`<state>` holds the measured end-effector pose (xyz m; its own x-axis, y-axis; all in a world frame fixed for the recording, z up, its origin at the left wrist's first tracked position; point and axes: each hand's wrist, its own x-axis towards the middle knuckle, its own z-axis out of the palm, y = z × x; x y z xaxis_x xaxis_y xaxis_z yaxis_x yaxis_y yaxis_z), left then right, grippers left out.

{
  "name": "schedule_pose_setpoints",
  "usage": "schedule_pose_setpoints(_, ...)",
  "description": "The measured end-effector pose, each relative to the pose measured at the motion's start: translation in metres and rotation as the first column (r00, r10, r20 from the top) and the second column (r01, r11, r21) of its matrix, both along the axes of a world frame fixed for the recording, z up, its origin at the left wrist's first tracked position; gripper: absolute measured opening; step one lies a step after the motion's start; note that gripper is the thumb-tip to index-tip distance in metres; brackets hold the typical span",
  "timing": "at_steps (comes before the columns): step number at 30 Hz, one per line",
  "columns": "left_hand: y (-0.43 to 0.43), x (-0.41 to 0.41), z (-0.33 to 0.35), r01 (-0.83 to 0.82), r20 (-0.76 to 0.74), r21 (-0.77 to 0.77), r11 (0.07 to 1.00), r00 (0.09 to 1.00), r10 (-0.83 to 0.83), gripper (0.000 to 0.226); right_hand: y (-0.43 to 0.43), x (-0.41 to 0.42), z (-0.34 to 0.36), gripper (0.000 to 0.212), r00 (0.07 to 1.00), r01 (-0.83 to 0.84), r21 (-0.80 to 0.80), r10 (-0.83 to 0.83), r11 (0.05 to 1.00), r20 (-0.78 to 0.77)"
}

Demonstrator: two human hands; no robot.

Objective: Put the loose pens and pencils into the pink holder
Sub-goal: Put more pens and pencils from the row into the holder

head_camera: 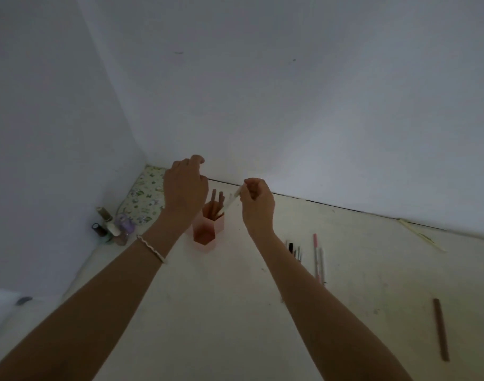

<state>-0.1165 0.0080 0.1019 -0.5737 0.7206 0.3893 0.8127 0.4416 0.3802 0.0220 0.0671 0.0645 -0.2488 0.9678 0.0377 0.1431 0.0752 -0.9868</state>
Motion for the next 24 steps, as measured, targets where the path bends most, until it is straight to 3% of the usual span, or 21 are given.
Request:
schedule_pose_setpoints(3,-0.002,0.018,-0.001,0.004,0.059,0.000,1.000,0.998,-0.004,0.028,-0.001,0.004,-0.009,0.030,0.987,-0.121,-0.014,0.122,0.993,0.100)
schedule_pose_setpoints(6,0.002,0.055,-0.015,0.084,0.132,-0.034,0.996,0.988,-0.079,0.018,0.013,0.031,-0.006,0.036,0.995,-0.017,0.006,0.016,1.000,0.096)
schedule_pose_setpoints(9,0.015,0.111,-0.046,0.261,0.294,-0.210,0.942,0.936,-0.193,0.017,0.031,0.074,-0.002,0.035,0.986,0.120,-0.001,-0.119,0.993,0.118)
schedule_pose_setpoints(13,0.028,0.178,-0.096,0.401,0.464,-0.427,0.811,0.867,-0.184,0.023,0.040,0.129,-0.002,0.029,0.966,0.178,-0.014,-0.172,0.984,0.194)
schedule_pose_setpoints(18,0.029,0.209,-0.131,0.391,0.449,-0.565,0.727,0.884,-0.127,0.048,0.039,0.179,-0.010,0.025,0.954,0.182,-0.076,-0.157,0.980,0.254)
schedule_pose_setpoints(24,0.029,0.211,-0.134,0.289,0.320,-0.603,0.744,0.941,-0.107,0.041,0.029,0.179,-0.030,0.026,0.964,0.091,-0.157,-0.048,0.983,0.260)
